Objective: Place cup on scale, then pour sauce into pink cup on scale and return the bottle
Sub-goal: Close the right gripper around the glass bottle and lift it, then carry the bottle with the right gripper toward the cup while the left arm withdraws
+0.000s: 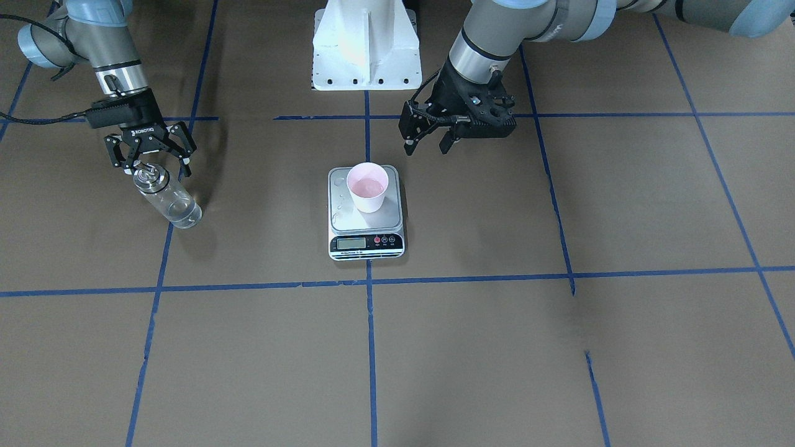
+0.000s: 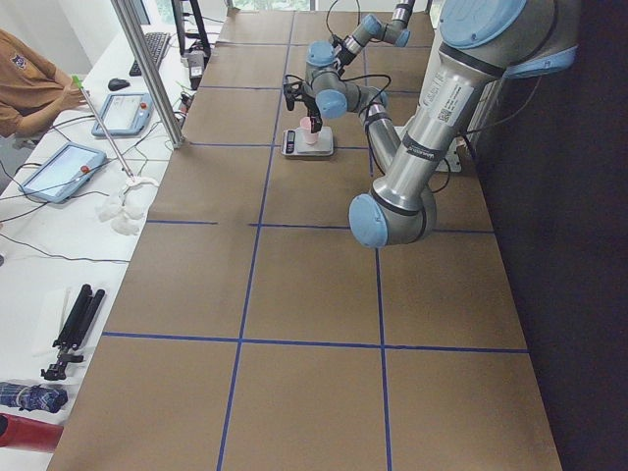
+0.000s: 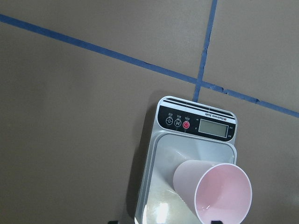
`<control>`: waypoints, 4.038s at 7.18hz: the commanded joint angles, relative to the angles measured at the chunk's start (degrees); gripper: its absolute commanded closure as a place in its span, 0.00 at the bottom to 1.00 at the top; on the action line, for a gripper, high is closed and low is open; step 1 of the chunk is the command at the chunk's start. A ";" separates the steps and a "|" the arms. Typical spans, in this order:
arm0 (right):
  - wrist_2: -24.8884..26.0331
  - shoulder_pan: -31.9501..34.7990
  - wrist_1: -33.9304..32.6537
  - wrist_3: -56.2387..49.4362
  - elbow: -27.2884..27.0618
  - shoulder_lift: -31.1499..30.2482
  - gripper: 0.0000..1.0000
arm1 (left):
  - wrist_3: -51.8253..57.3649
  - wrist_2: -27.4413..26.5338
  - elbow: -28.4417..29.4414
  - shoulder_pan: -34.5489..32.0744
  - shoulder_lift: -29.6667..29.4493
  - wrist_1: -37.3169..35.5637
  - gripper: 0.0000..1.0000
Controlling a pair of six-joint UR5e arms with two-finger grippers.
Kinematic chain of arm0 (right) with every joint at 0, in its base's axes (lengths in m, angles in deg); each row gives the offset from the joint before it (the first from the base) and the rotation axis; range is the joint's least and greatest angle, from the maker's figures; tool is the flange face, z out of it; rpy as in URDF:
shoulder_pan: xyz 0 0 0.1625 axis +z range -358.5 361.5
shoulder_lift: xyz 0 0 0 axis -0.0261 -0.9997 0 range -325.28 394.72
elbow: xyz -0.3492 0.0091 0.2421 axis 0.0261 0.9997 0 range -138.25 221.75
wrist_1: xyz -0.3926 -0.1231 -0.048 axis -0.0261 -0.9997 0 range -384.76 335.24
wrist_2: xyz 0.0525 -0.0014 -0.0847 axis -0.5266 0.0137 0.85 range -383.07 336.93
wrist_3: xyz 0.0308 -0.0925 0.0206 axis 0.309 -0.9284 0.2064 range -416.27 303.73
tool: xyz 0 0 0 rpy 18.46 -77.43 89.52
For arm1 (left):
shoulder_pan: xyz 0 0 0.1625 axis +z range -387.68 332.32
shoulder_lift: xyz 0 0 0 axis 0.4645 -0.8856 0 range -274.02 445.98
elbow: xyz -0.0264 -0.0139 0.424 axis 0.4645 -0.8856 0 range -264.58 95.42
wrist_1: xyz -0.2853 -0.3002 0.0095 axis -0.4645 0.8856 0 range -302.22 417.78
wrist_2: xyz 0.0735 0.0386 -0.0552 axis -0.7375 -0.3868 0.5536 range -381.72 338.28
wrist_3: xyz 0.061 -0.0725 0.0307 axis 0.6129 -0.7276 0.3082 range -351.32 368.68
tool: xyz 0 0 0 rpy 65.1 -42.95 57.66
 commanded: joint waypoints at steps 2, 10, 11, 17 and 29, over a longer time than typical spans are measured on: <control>5.18 -1.86 -1.02 -0.04 -0.03 1.74 0.00 | 0.17 0.00 0.37 0.01 0.03 0.09 0.27; 11.17 -1.68 -2.07 -0.04 2.95 4.65 0.00 | 0.26 0.09 0.20 0.01 -0.05 0.17 0.27; 11.52 -1.60 -1.99 -0.04 3.05 5.17 0.00 | 0.44 0.00 0.29 -0.08 0.03 0.17 0.27; 14.86 -0.90 -1.46 0.14 6.38 6.67 0.00 | 5.94 -0.97 0.20 -1.39 1.96 -0.17 0.27; 16.36 0.07 1.42 0.40 9.30 11.60 1.00 | 10.68 -0.97 -0.59 -4.46 3.81 -0.35 0.29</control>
